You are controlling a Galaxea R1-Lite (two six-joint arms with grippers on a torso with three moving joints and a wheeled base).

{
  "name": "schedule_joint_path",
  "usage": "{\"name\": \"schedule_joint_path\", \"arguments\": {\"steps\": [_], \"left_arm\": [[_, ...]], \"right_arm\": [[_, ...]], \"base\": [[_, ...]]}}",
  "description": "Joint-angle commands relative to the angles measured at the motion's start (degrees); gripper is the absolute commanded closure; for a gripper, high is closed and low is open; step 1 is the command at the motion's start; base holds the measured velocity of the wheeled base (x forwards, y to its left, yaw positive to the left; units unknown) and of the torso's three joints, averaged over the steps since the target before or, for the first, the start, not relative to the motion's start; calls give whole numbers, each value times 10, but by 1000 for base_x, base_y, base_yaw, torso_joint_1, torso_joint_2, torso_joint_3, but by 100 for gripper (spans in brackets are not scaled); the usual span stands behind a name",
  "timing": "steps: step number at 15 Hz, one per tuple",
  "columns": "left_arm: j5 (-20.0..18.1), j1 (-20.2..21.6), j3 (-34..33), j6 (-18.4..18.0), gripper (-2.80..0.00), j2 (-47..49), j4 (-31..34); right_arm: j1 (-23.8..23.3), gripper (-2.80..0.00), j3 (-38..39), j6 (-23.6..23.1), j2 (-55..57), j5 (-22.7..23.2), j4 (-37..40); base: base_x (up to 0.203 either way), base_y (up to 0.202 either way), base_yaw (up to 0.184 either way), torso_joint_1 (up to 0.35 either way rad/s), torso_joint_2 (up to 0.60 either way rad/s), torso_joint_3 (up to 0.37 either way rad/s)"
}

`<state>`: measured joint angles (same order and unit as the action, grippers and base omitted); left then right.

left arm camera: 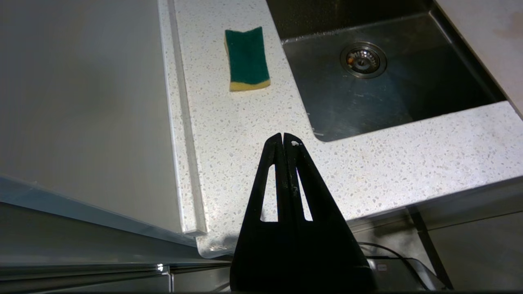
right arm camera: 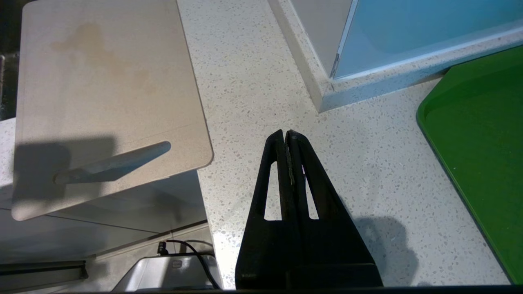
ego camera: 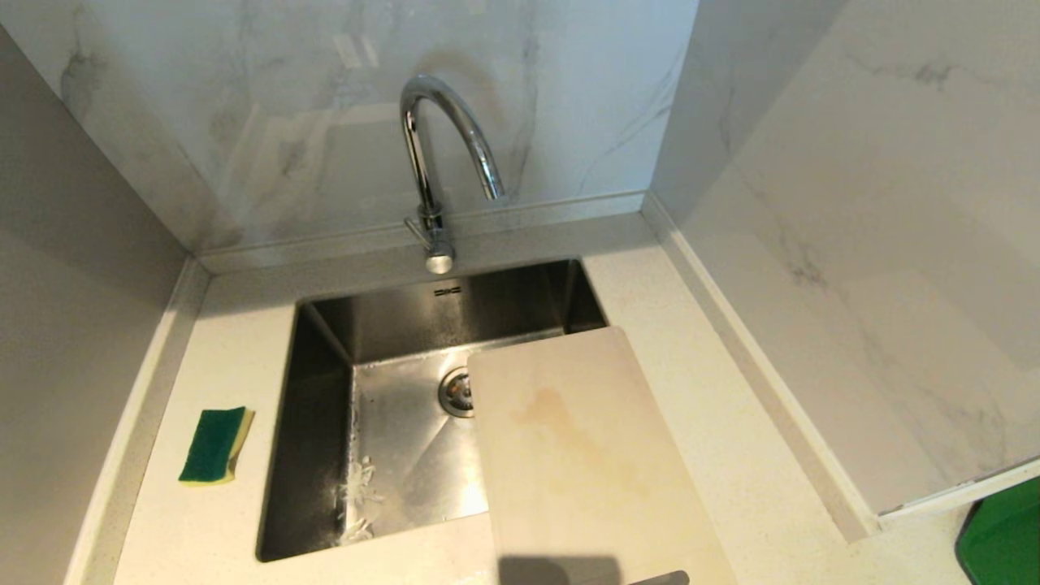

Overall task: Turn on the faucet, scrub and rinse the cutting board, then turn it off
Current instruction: Turn on the tap

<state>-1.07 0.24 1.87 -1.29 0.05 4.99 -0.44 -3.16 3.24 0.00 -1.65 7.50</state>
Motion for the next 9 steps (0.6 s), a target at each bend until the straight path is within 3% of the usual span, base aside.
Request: {"name": "schedule_joint_path", "arguments": {"steps": [1, 9], "left_arm": [[0, 0, 0, 1, 0, 0, 0], [-1, 0, 0, -3, 0, 0, 0]], "right_arm": [[0, 0, 0, 0, 0, 0, 0], [0, 0, 0, 0, 0, 0, 1]], "base": [[0, 0, 0, 0, 0, 0], [0, 0, 0, 0, 0, 0]]}}
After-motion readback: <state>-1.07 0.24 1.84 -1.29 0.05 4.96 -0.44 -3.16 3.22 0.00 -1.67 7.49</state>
